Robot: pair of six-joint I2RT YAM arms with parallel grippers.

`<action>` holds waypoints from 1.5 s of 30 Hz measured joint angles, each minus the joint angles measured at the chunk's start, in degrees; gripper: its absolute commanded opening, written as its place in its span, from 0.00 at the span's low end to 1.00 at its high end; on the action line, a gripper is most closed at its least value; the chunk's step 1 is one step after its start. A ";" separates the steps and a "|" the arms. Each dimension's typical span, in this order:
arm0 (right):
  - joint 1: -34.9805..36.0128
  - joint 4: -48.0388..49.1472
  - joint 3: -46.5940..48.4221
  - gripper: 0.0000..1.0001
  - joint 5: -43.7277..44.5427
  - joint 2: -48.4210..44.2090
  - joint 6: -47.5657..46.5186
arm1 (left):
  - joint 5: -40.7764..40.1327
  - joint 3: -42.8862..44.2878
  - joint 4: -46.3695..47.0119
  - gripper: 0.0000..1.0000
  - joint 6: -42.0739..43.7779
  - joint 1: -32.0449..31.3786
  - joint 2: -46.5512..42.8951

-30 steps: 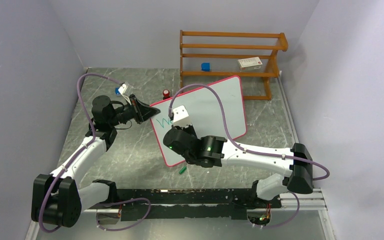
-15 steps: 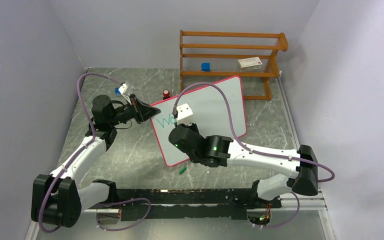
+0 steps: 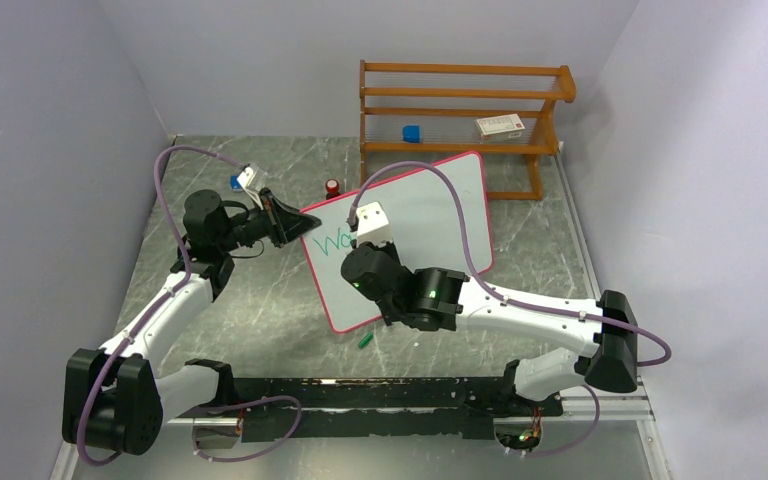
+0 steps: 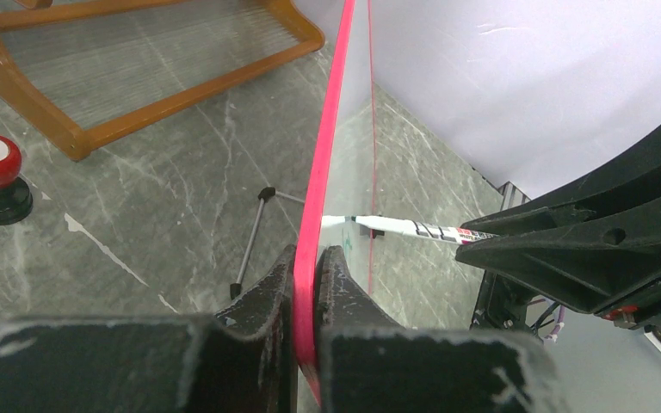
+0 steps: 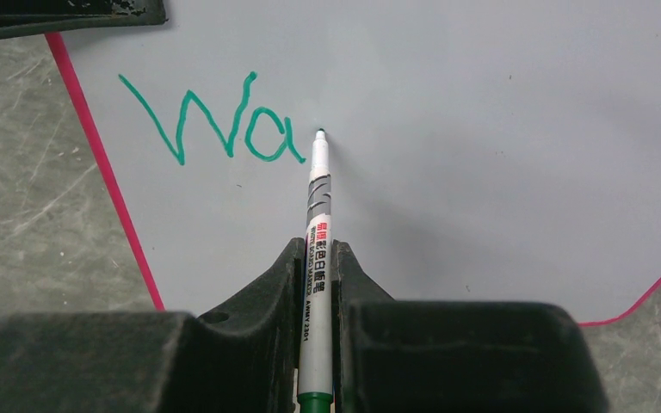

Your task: Write a sentence on the whiteboard

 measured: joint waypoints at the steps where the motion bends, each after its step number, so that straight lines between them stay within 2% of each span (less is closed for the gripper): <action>1: 0.00 0.13 0.00 0.00 -0.11 0.02 -0.09 | 0.00 0.00 0.00 0.05 -0.02 0.00 0.00; 29: -0.63 2.19 0.00 0.00 -0.79 0.39 -0.72 | -0.07 0.02 0.00 0.05 0.00 0.00 0.22; 45: -0.72 -0.98 0.00 0.00 -2.32 0.42 1.81 | -0.24 0.02 -0.24 0.05 0.17 0.02 0.22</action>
